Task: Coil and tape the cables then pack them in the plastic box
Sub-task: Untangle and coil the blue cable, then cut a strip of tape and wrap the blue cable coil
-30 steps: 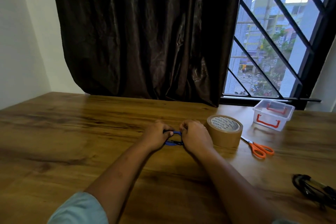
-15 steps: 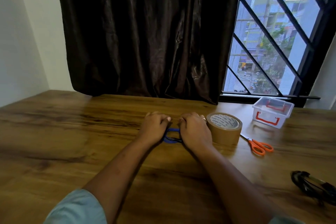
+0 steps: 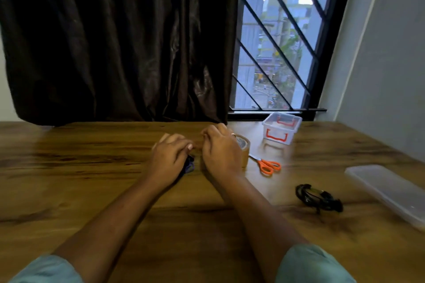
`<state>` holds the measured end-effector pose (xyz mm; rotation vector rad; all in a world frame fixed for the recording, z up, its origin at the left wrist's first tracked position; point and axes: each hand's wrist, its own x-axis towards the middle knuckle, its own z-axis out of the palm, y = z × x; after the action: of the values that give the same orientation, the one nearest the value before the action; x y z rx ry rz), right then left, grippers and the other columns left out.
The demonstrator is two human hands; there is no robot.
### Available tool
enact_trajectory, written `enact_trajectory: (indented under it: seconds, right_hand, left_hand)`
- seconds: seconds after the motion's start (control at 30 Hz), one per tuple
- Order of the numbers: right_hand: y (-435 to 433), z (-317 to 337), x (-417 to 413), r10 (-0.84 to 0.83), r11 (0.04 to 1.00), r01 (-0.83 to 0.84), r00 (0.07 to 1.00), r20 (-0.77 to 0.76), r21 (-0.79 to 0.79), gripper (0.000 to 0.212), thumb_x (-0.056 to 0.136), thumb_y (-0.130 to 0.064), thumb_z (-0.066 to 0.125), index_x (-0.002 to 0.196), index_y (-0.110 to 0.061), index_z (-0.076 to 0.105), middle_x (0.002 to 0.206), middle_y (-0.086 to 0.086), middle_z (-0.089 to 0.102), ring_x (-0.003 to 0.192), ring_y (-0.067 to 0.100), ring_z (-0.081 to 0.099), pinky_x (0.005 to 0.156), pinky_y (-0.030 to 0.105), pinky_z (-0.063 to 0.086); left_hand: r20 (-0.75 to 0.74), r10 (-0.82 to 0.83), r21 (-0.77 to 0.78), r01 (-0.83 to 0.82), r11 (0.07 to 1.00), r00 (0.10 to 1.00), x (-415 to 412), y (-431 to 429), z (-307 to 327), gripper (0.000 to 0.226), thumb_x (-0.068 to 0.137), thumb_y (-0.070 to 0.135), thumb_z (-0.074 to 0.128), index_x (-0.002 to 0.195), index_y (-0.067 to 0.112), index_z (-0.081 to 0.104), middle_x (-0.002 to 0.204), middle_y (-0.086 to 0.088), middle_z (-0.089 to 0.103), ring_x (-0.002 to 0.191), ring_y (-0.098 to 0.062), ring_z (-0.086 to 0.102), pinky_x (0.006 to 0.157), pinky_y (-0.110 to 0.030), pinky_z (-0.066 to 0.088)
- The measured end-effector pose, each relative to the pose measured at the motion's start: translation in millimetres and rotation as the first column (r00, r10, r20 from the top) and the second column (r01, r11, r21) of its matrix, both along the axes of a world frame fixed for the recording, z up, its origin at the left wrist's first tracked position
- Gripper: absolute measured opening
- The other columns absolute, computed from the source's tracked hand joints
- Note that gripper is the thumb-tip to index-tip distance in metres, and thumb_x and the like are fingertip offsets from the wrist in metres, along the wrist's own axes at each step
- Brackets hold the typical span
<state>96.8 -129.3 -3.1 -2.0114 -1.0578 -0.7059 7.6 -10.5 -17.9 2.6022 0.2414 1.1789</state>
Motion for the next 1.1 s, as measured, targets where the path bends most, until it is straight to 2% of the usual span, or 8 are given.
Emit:
enact_trajectory:
  seconds: [0.2, 0.37, 0.6, 0.67, 0.77, 0.87, 1.0, 1.1]
  right_hand:
    - [-45, -10, 37, -0.163, 0.902, 0.179, 0.984, 0.075, -0.392, 0.049, 0.082, -0.055, 0.052, 0.121, -0.027, 0.057, 0.124, -0.002, 0.058, 0.112, 0.026, 0.048, 0.087, 0.038, 0.040]
    - [-75, -13, 67, -0.163, 0.867, 0.159, 0.986, 0.032, -0.472, 0.056, 0.076, -0.034, 0.070, 0.129, -0.032, 0.051, 0.133, -0.005, 0.050, 0.117, 0.026, 0.041, 0.091, 0.039, 0.041]
    - [-77, -19, 90, -0.106, 0.886, 0.132, 0.991, 0.083, -0.445, 0.044, 0.082, -0.026, 0.069, 0.123, -0.034, 0.055, 0.139, -0.006, 0.048, 0.123, 0.026, 0.040, 0.091, 0.035, 0.040]
    - [-75, -22, 97, -0.031, 0.912, 0.023, 0.999, -0.012, -0.410, 0.043, 0.080, -0.025, 0.071, 0.121, -0.033, 0.058, 0.137, -0.006, 0.051, 0.122, 0.027, 0.043, 0.096, 0.037, 0.039]
    - [-69, -29, 97, 0.169, 0.961, -0.225, 0.937, -0.304, -0.161, 0.040, 0.073, -0.018, 0.078, 0.109, -0.026, 0.064, 0.120, -0.002, 0.055, 0.109, 0.020, 0.051, 0.094, 0.034, 0.045]
    - [-64, -29, 96, 0.246, 0.961, -0.275, 0.873, -0.420, -0.010, 0.040, 0.065, -0.015, 0.084, 0.098, -0.028, 0.066, 0.106, -0.005, 0.049, 0.098, 0.013, 0.051, 0.078, 0.014, 0.041]
    - [-68, -28, 102, 0.286, 0.958, -0.260, 0.821, -0.495, 0.121, 0.044, 0.068, -0.005, 0.081, 0.097, -0.034, 0.064, 0.097, -0.009, 0.058, 0.091, 0.008, 0.056, 0.067, 0.005, 0.041]
    - [-70, -27, 103, 0.271, 0.962, -0.250, 0.846, -0.459, 0.108, 0.036, 0.072, -0.006, 0.078, 0.096, -0.031, 0.067, 0.091, -0.014, 0.058, 0.087, 0.004, 0.056, 0.067, 0.008, 0.040]
  left_hand:
    - [-0.003, -0.024, 0.013, 0.024, 1.000, 1.000, 1, -14, -4, 0.020, 0.093, 0.028, 0.051, 0.099, 0.025, 0.069, 0.095, 0.010, 0.062, 0.093, -0.014, 0.051, 0.078, -0.035, 0.042]
    - [-0.063, 0.025, 0.140, -0.016, 0.990, 0.998, 2, -22, -11, 0.021, 0.089, 0.031, 0.051, 0.105, 0.029, 0.065, 0.098, 0.012, 0.065, 0.096, -0.013, 0.054, 0.075, -0.029, 0.036]
    - [-0.153, 0.154, 0.149, -0.131, 0.980, 0.976, 9, -45, -19, 0.039, 0.089, 0.033, 0.054, 0.128, 0.029, 0.051, 0.118, 0.012, 0.061, 0.110, -0.012, 0.049, 0.088, -0.033, 0.037]
    - [-0.156, 0.198, 0.125, -0.180, 0.976, 0.968, 15, -48, -21, 0.045, 0.089, 0.038, 0.051, 0.133, 0.030, 0.044, 0.125, 0.011, 0.057, 0.115, -0.012, 0.046, 0.094, -0.035, 0.036]
    - [-0.169, 0.252, 0.069, -0.244, 0.967, 0.953, 27, -51, -20, 0.052, 0.088, 0.047, 0.050, 0.137, 0.033, 0.038, 0.131, 0.011, 0.055, 0.119, -0.013, 0.044, 0.096, -0.036, 0.032]
    - [-0.282, 0.269, -0.015, -0.285, 0.958, 0.921, 46, -56, -19, 0.058, 0.082, 0.063, 0.047, 0.135, 0.042, 0.034, 0.134, 0.010, 0.052, 0.123, -0.016, 0.041, 0.101, -0.041, 0.025]
    - [-0.399, 0.284, -0.054, -0.332, 0.942, 0.872, 64, -52, -10, 0.061, 0.068, 0.080, 0.045, 0.117, 0.045, 0.047, 0.124, 0.010, 0.058, 0.121, -0.020, 0.044, 0.104, -0.054, 0.018]
    - [-0.405, 0.282, -0.049, -0.329, 0.943, 0.869, 70, -49, -8, 0.066, 0.062, 0.083, 0.046, 0.114, 0.042, 0.048, 0.120, 0.010, 0.061, 0.120, -0.020, 0.046, 0.104, -0.057, 0.014]
